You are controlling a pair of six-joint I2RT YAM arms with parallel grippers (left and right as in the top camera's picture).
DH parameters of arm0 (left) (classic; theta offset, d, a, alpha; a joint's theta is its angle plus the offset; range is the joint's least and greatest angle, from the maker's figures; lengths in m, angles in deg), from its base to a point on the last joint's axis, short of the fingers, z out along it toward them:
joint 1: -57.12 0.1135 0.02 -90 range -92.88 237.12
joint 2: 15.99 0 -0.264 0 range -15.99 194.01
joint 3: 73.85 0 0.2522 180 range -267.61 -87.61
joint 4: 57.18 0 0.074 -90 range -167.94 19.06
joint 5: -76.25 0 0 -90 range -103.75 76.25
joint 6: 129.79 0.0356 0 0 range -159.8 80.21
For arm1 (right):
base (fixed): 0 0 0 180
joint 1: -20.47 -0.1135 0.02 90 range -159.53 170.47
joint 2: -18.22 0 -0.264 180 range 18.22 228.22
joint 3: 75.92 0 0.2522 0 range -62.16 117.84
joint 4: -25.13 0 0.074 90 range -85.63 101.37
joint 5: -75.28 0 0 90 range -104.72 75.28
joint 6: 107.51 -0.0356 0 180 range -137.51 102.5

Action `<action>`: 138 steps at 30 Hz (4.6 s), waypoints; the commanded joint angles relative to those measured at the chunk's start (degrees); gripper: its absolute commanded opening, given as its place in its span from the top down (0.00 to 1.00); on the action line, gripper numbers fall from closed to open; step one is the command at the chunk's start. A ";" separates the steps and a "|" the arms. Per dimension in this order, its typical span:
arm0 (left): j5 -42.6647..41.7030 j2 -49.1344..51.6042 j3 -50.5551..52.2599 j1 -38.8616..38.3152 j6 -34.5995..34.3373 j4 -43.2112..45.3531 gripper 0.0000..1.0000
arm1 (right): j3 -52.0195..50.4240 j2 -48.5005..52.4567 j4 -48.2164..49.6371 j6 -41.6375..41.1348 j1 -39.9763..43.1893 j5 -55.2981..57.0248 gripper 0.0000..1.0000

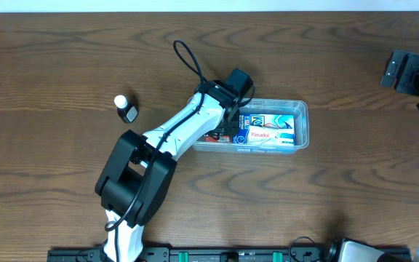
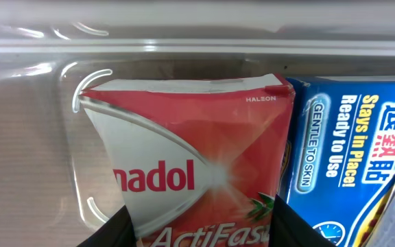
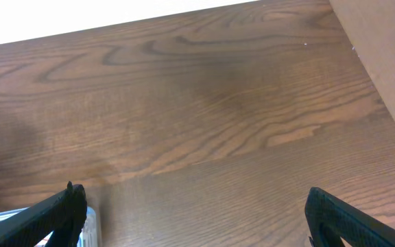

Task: Pack container
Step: 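Lower the red box into the container beside the blue box, then open left gripper and move it left toward the green Zam-Buk box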

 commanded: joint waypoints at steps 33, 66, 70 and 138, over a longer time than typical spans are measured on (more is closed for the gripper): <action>-0.02 0.26 -1.38 1.11 1.55 -0.50 0.36 | 0.09 0.11 -0.04 -0.98 0.35 0.20 0.01; -4.09 -1.57 -1.99 1.01 3.58 0.17 0.36 | 0.09 0.11 -0.07 -0.98 0.35 0.20 0.01; -4.09 -1.57 -1.99 1.01 3.58 0.20 0.36 | 0.09 0.11 -0.07 -0.98 0.35 0.17 0.01; 0.85 0.50 0.59 -0.31 7.04 -1.27 0.81 | 0.09 0.11 -0.07 -0.98 0.35 0.20 0.01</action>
